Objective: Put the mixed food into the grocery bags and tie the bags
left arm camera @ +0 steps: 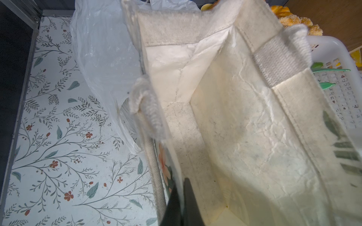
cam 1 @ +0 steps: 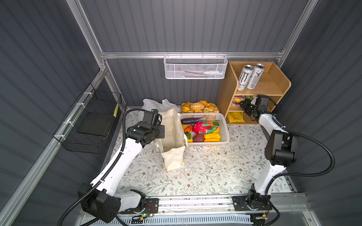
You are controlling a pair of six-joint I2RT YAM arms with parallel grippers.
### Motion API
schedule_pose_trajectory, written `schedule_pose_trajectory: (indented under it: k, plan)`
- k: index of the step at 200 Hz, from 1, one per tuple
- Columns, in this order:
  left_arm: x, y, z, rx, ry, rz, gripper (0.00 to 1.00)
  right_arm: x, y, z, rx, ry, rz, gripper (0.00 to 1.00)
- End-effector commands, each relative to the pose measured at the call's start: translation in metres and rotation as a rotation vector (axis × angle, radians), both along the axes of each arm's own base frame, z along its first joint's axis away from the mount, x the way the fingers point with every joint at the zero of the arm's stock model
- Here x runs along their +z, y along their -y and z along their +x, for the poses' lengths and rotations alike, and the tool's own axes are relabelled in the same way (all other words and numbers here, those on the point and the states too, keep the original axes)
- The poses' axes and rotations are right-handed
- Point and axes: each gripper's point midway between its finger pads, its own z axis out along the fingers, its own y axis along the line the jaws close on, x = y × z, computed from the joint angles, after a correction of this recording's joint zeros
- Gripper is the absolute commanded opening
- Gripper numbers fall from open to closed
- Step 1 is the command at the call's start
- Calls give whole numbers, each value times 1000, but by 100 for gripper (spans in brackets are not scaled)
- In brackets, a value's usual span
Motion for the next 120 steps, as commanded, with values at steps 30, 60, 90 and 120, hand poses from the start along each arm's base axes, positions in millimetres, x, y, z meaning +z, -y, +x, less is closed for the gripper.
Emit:
schedule_pose_trajectory:
  k: [30,60,90,120]
  plan:
    - [-15,0,-4,-4,-40,5,0,38,-11,-28,11,83,31,0]
    - [-19,0,-4,-6,-45,12,0,64,-13,-55,-2,141,54,0]
    - [-22,-1,-4,-7,-49,23,0,88,-16,-93,-24,183,80,0]
    - [-23,-2,-3,-8,-46,28,0,98,-24,-144,-38,179,102,0]
